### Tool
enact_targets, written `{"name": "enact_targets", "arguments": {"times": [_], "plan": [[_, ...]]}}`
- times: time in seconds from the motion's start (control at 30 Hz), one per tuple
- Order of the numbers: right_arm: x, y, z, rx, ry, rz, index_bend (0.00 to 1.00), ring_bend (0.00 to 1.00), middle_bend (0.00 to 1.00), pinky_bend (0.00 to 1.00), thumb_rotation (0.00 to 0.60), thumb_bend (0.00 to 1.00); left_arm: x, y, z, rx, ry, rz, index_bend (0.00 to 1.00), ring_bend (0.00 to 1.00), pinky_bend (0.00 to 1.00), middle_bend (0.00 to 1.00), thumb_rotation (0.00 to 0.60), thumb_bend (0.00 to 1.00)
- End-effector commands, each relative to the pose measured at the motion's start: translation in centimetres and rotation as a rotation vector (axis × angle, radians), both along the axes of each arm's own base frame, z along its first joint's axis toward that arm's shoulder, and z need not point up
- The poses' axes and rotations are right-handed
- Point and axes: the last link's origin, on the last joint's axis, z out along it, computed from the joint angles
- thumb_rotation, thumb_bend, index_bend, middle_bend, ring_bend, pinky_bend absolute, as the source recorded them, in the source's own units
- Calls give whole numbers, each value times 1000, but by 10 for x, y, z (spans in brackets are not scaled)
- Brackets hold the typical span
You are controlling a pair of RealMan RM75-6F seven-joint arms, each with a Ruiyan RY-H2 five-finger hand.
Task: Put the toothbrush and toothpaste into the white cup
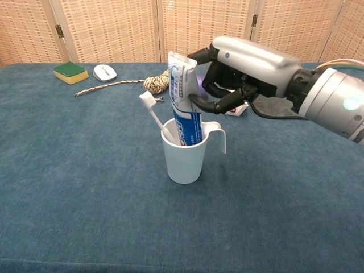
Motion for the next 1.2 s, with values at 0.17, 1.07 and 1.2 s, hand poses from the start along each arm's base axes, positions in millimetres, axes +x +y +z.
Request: {"name": "enact_targets", "arguments": {"times": [0.17,1.07,1.2], "plan": [[-8,4,2,2,28,-14,83,1000,860,984,600,412,0,0,-1,-4,-1,-2,115,189,441,148,600,120],[-113,65,135,-307,213,-335,22,116,179,238,600,413,-9,1,-6,21,62,-2,115,189,436,148,600,120],[-140,85,146,-343,233,-424,22,61,126,128,600,416,-10,-1,-12,9,88,-5,115,189,434,148,600,120]]}}
